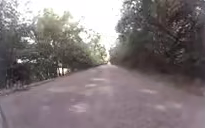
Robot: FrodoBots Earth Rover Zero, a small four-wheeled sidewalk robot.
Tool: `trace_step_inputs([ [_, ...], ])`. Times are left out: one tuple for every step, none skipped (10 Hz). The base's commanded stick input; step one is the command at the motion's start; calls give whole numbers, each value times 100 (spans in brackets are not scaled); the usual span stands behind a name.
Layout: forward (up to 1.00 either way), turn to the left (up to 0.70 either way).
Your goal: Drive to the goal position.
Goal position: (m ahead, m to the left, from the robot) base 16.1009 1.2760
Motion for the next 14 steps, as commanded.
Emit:
trace_step_inputs([
  [70,0],
  [70,0],
  [70,0],
  [70,0],
  [70,0],
  [70,0],
  [70,0],
  [70,0],
  [70,0],
  [70,0],
  [70,0],
  [70,0],
  [70,-2],
  [70,-9],
])
